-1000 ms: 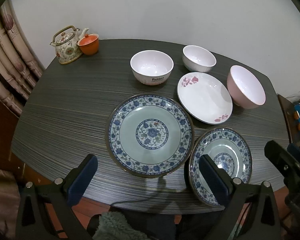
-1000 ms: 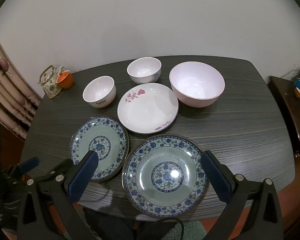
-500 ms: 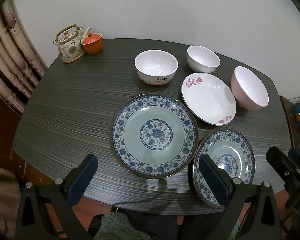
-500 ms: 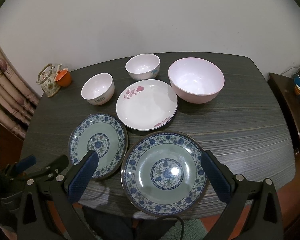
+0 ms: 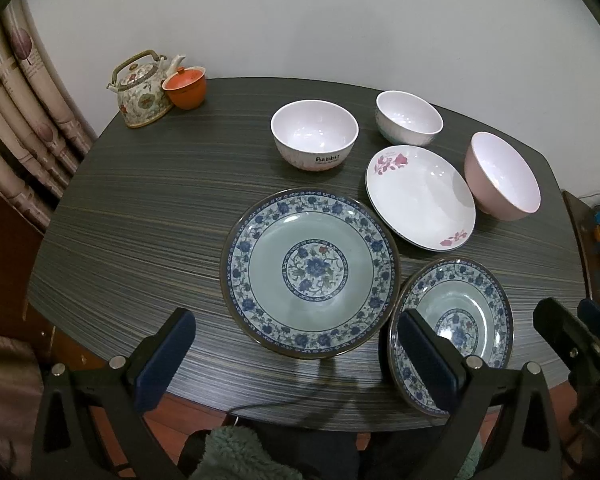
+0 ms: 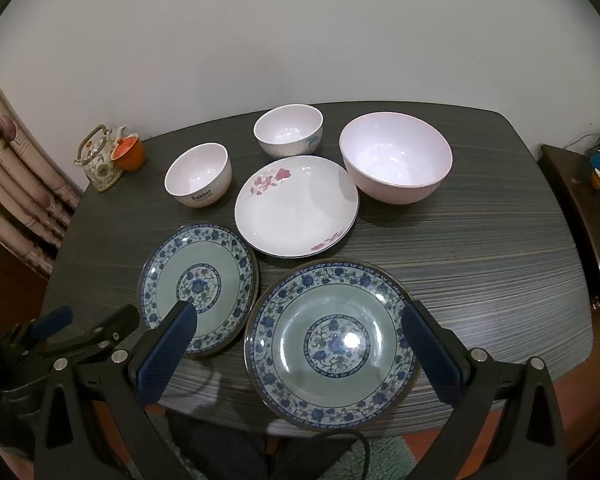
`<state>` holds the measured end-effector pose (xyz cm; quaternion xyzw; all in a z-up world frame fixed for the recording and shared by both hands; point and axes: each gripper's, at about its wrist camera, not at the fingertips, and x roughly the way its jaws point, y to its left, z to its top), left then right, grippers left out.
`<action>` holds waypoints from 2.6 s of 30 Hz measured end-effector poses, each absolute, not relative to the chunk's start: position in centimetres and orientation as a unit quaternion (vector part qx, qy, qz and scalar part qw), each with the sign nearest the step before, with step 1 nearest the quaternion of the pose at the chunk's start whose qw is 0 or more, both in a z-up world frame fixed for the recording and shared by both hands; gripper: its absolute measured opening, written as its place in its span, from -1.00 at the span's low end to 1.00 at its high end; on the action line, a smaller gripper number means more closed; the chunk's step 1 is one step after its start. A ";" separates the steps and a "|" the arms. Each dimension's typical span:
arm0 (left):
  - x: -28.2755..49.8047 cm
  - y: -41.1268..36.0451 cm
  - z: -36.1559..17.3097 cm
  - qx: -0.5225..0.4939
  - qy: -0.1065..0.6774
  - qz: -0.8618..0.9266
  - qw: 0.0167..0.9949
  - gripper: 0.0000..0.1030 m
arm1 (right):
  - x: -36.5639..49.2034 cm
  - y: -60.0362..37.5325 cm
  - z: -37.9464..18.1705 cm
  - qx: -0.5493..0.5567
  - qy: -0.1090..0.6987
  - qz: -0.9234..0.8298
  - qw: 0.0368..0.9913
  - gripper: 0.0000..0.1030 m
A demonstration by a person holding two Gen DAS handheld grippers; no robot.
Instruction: Organize plates and bowls
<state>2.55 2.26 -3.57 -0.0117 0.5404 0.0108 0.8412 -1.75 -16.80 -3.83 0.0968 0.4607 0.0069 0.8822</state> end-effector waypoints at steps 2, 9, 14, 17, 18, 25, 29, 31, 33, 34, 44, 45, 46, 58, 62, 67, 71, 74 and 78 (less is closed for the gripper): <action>2.5 2.3 -3.6 -0.012 0.540 0.010 0.841 1.00 | -1.8 -16.8 -3.8 0.098 0.460 0.007 0.882 0.97; 2.5 2.3 -3.6 -0.011 0.541 0.011 0.841 1.00 | -1.8 -16.7 -3.9 0.098 0.459 0.008 0.883 0.97; 2.4 2.4 -3.8 -0.012 0.543 0.012 0.839 1.00 | -1.9 -16.7 -4.0 0.098 0.462 0.009 0.881 0.97; 2.5 2.6 -4.0 -0.014 0.545 0.013 0.838 1.00 | -2.0 -16.5 -4.0 0.099 0.462 0.010 0.881 0.97; 2.6 2.7 -4.1 -0.014 0.545 0.014 0.838 1.00 | -2.0 -16.6 -4.1 0.099 0.462 0.010 0.881 0.97; 3.3 4.7 -4.2 -0.038 0.543 0.013 0.839 1.00 | -1.3 -16.9 -4.4 0.113 0.462 0.033 0.879 0.90; 3.9 6.2 -4.2 -0.059 0.544 0.009 0.837 0.84 | -0.4 -17.6 -5.1 0.141 0.472 0.062 0.868 0.57; 4.2 7.1 -4.5 -0.067 0.547 0.010 0.835 0.70 | 0.0 -17.8 -5.6 0.157 0.478 0.081 0.860 0.48; 4.5 7.8 -4.8 -0.080 0.550 0.006 0.831 0.56 | 0.3 -17.7 -6.0 0.163 0.481 0.095 0.856 0.42; 4.6 8.2 -4.9 -0.088 0.553 0.005 0.829 0.53 | 0.6 -17.5 -6.1 0.164 0.484 0.100 0.854 0.39; 6.6 13.1 -7.7 -0.201 0.584 -0.024 0.786 0.22 | 3.1 -16.4 -8.6 0.180 0.510 0.155 0.827 0.25; 6.8 13.6 -8.0 -0.217 0.587 -0.026 0.779 0.22 | 3.4 -16.3 -8.9 0.181 0.514 0.156 0.824 0.24; 7.0 14.1 -8.5 -0.230 0.588 -0.027 0.775 0.22 | 3.8 -16.2 -9.3 0.186 0.519 0.159 0.819 0.24; 8.5 16.6 -12.2 -0.296 0.608 -0.026 0.736 -0.02 | 7.7 -13.9 -13.0 0.197 0.562 0.189 0.781 0.05; 8.8 16.5 -13.0 -0.301 0.612 -0.033 0.731 -0.29 | 8.7 -13.8 -14.0 0.195 0.571 0.195 0.773 -0.20; 9.3 16.5 -13.9 -0.299 0.616 -0.030 0.728 -0.29 | 10.0 -13.9 -15.1 0.195 0.583 0.190 0.765 -0.36; 9.5 16.8 -14.7 -0.307 0.622 -0.028 0.720 -0.29 | 11.0 -13.8 -16.0 0.196 0.590 0.186 0.761 -0.39; 9.7 17.1 -15.1 -0.312 0.622 -0.027 0.718 -0.29 | 11.7 -13.6 -16.6 0.193 0.592 0.188 0.759 -0.41; 9.9 17.2 -15.4 -0.314 0.623 -0.032 0.716 -0.29 | 12.4 -13.6 -17.5 0.191 0.600 0.185 0.755 -0.41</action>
